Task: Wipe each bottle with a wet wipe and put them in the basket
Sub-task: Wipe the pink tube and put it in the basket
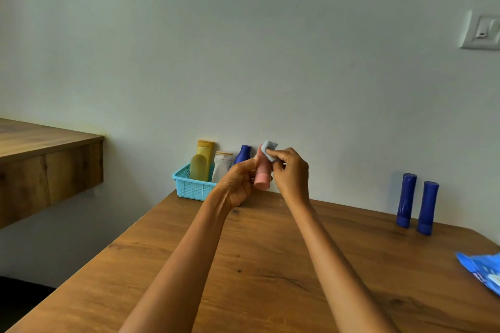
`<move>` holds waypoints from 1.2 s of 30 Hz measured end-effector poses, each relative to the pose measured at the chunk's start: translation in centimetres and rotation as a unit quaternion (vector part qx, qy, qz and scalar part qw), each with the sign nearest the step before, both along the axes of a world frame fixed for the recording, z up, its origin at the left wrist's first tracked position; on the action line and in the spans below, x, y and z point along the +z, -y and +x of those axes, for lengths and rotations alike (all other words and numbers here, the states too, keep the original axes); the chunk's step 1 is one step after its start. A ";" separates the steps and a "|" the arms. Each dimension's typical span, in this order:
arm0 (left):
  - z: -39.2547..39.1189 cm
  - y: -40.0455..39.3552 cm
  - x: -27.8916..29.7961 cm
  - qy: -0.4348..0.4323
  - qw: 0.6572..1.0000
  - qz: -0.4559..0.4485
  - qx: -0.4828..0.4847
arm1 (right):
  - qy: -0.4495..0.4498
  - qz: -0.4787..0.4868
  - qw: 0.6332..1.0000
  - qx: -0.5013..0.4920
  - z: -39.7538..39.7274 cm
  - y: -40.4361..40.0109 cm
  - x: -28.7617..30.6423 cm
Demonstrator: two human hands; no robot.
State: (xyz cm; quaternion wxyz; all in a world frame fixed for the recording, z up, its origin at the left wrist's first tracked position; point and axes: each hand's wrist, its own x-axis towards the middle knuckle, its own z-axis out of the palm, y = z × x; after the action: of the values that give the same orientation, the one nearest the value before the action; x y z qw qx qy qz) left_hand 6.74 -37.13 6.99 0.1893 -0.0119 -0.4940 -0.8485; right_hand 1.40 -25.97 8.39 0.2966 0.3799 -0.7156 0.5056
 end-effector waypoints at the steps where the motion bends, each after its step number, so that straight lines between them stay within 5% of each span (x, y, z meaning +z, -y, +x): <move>1: -0.1 0.1 -0.1 0.001 1.000 -0.002 0.007 | 0.002 0.000 1.000 0.003 0.1 0.2 -0.1; 7: 0.0 1.1 -0.8 0.026 0.999 0.002 0.020 | 0.103 0.051 0.992 0.051 -0.1 -0.1 0.3; 13: -0.3 0.7 -1.0 0.040 0.999 -0.018 -0.024 | 0.126 -0.067 0.989 0.035 -0.8 -1.4 1.1; 19: -0.9 0.1 -1.0 0.058 0.996 -0.067 -0.010 | 0.065 0.073 0.995 0.022 -0.7 -0.8 0.4; 23: -0.7 0.4 -0.4 0.045 0.998 -0.026 0.041 | 0.043 0.061 0.997 0.036 0.0 0.0 0.7; 31: -0.9 0.8 -1.4 0.115 0.992 -0.007 0.058 | 0.202 0.171 0.962 0.073 -1.0 -1.3 0.9; 36: -1.1 0.3 -1.4 0.109 0.994 -0.016 -0.006 | 0.188 0.002 0.981 0.057 -1.9 -2.5 1.2</move>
State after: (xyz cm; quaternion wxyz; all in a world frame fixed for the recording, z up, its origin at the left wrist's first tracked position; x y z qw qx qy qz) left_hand 5.63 -37.43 5.54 0.1289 0.0752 -0.5248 -0.8380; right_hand -0.51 -23.47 9.54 0.1268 0.3193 -0.7367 0.5824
